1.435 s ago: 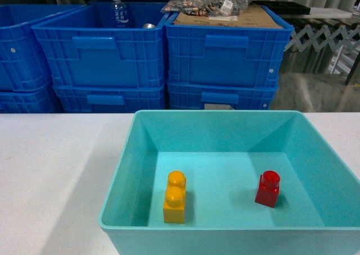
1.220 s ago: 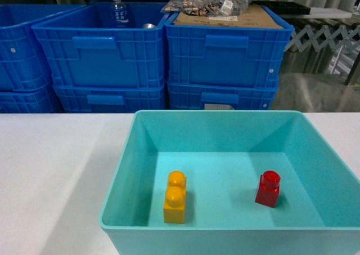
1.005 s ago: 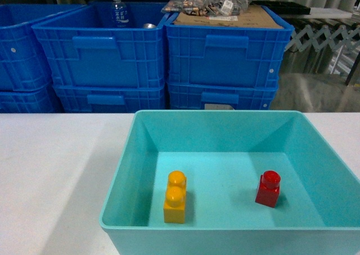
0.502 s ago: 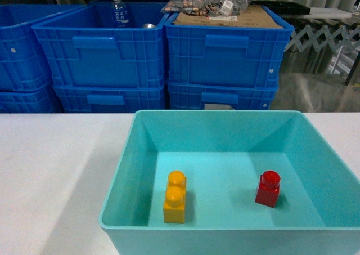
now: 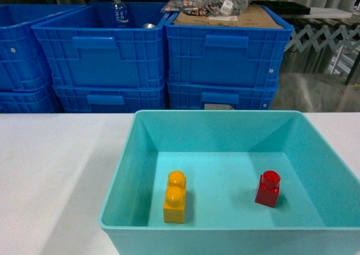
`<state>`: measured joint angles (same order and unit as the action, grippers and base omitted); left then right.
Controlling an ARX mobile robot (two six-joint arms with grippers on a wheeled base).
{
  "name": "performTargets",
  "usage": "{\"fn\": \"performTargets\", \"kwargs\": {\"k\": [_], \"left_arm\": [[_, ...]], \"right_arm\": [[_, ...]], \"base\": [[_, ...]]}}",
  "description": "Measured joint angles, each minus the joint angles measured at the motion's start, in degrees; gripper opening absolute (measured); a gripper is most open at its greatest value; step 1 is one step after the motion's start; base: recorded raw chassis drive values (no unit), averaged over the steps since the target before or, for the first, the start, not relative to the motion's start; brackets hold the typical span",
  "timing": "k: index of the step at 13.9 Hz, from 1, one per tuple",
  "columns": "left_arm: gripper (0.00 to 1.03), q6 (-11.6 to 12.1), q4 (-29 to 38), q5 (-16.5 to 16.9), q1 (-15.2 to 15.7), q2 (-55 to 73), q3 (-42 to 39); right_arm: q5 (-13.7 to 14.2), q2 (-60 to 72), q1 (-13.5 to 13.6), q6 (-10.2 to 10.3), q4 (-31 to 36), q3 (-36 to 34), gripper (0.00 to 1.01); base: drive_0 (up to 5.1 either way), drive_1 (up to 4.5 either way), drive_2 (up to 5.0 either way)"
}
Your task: Pick red block from blue box to shelf
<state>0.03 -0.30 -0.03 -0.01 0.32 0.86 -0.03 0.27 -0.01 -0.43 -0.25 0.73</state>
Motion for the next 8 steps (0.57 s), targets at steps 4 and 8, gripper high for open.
{"fn": "performTargets", "kwargs": {"k": [4, 8], "left_arm": [[0.98, 0.0, 0.0, 0.0, 0.0, 0.0, 0.0], [0.98, 0.0, 0.0, 0.0, 0.0, 0.0, 0.0]], "right_arm": [[0.0, 0.0, 0.0, 0.0, 0.0, 0.0, 0.98], [-0.02, 0.0, 0.0, 0.0, 0.0, 0.0, 0.98]], "base": [[0.0, 0.0, 0.0], [0.0, 0.0, 0.0]]}}
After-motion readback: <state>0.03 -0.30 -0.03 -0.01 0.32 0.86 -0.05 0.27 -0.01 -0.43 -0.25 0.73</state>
